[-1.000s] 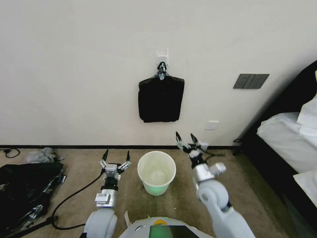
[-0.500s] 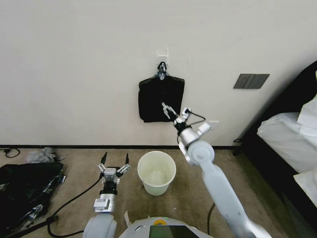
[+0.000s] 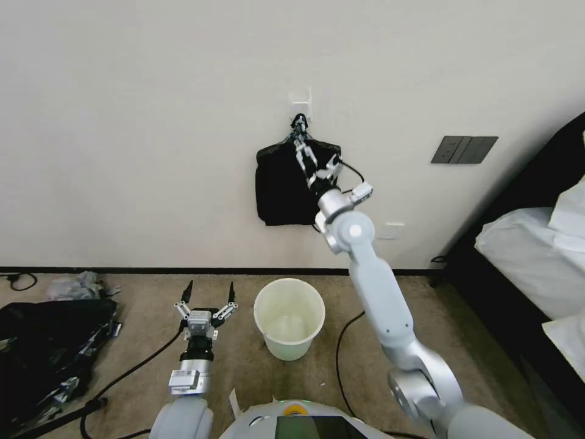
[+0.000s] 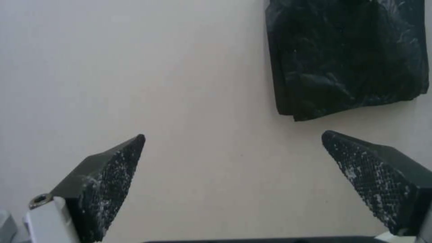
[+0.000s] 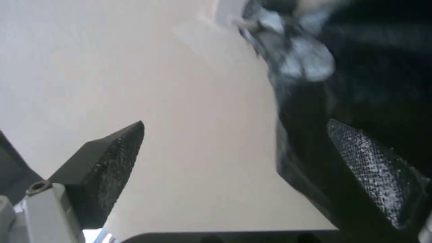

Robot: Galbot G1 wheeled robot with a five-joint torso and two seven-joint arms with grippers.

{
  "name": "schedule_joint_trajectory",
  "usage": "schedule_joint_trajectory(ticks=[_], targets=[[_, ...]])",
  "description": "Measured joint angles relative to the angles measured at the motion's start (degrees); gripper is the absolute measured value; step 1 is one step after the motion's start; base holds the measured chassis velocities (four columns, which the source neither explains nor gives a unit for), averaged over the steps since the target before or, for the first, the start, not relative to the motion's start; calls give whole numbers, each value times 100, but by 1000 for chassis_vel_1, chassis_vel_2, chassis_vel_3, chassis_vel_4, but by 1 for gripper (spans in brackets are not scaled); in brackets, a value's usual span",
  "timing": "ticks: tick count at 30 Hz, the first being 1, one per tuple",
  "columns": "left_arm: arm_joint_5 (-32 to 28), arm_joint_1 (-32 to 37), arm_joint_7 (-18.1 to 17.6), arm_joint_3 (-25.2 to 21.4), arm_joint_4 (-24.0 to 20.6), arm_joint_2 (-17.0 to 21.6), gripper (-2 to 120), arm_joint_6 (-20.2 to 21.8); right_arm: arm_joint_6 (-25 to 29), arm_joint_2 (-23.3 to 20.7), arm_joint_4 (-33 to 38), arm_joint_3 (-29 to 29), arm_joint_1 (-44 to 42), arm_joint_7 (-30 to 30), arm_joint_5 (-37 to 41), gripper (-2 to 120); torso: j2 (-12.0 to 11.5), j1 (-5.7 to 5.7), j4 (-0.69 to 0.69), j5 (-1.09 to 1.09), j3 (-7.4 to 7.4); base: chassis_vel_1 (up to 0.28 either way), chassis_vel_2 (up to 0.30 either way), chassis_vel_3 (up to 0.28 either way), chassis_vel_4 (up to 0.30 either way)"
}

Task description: Place a trash bag onto the trash bin.

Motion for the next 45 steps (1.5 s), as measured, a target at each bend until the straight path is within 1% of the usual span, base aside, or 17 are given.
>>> schedule_joint_trajectory(ticks=[7, 17, 33, 45], targets=[[0, -37, -1, 0, -20, -12, 100, -2, 28, 9, -545, -70, 470, -201, 118, 100, 0, 0, 0, 0, 0, 0, 0, 0, 0], [-2, -24, -2, 12, -72, -28, 100, 11, 58, 58, -1146, -85, 698, -339, -43, 100, 0, 0, 0, 1, 0, 0, 0, 0, 0], [-16, 68, -14, -32, -185, -31, 100, 12, 89, 113, -1618, -123, 1024, -551, -148, 100, 0, 0, 0, 0, -1, 0, 0, 0, 0], [-20, 131, -20, -72, -280, -60, 100, 21, 90, 252, -1709, -112, 1188, -649, -105, 100, 0, 0, 0, 0, -1, 0, 0, 0, 0]])
